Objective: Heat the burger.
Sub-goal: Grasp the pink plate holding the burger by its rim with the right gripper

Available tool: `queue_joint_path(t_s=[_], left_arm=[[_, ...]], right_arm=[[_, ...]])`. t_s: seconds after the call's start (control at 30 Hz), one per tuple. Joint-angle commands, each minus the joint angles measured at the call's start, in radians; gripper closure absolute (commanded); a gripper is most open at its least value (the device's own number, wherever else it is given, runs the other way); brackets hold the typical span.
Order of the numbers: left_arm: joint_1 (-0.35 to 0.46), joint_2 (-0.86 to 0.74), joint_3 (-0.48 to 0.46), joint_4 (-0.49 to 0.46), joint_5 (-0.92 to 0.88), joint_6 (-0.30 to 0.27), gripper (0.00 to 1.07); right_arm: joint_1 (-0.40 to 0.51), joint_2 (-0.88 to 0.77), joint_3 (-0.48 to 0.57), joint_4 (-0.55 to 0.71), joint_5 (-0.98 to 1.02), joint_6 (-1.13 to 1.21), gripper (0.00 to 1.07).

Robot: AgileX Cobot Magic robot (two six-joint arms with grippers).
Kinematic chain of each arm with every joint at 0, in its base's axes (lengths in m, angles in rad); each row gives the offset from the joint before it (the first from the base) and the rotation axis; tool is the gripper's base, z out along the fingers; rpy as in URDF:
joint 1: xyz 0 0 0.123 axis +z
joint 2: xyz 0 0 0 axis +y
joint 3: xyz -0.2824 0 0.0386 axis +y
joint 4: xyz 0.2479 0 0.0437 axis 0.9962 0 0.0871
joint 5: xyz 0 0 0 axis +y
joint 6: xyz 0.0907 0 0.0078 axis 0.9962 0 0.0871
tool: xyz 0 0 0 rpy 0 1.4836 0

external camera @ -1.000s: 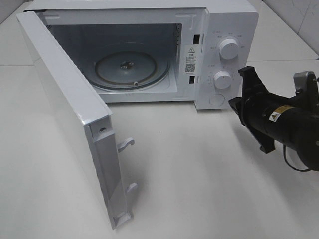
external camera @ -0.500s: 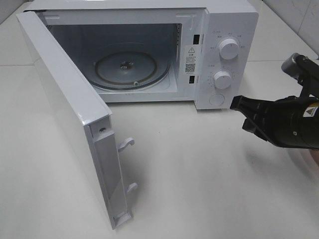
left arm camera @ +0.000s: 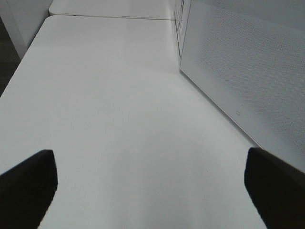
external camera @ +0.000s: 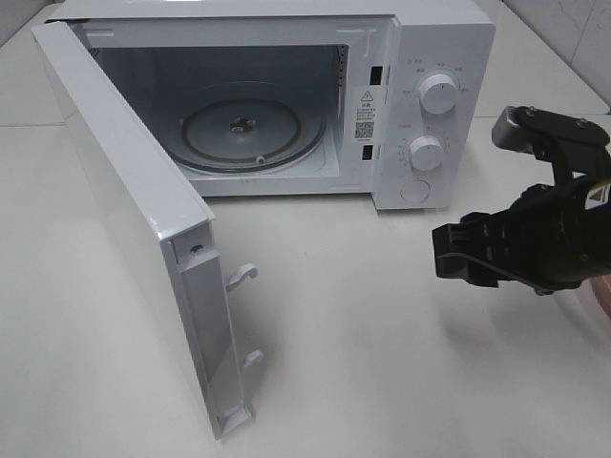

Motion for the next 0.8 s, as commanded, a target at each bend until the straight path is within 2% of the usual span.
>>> queue_joint_path(t_s=[0.03,0.07,0.37,0.53,0.6,0.63,0.7,0.8], left_arm=[[-0.007,-0.011,0.0,0.003,-0.017,-0.002,0.06],[-0.007,-0.011,0.0,0.003,-0.017,-0.002,0.06],[-0.007,-0.011,0.0,0.003,-0.017,-0.002,0.06],[-0.007,-0.011,0.0,0.003,-0.017,-0.002,0.06],[-0.007,-0.011,0.0,0.003,-0.017,-0.002,0.06],[-0.007,-0.011,0.0,0.003,-0.017,-0.002,0.06],[-0.007,-0.011,0.0,0.003,-0.017,-0.002,0.06],[-0.007,-0.011,0.0,0.004,-0.017,-0.002,0.06]], right_arm=[[-0.03,-0.01,-0.1,-0.138,0.173,0.064,0.13],[-0.04,-0.01,-0.115,-0.164,0.196,0.081,0.06],[-0.121,-0.01,-0.193,-0.316,0.365,0.114,0.1],[-0.164,-0.01,-0.216,-0.404,0.404,0.111,0.17],[-0.195,-0.01,-0.232,-0.462,0.473,0.111,0.24],[-0.195,-0.01,-0.232,-0.462,0.473,0.111,0.24],[-0.227,0.0,-0.24,-0.482,0.5,0.111,0.32],[-0.26,0.03,-0.246,-0.482,0.518,0.131,0.33]])
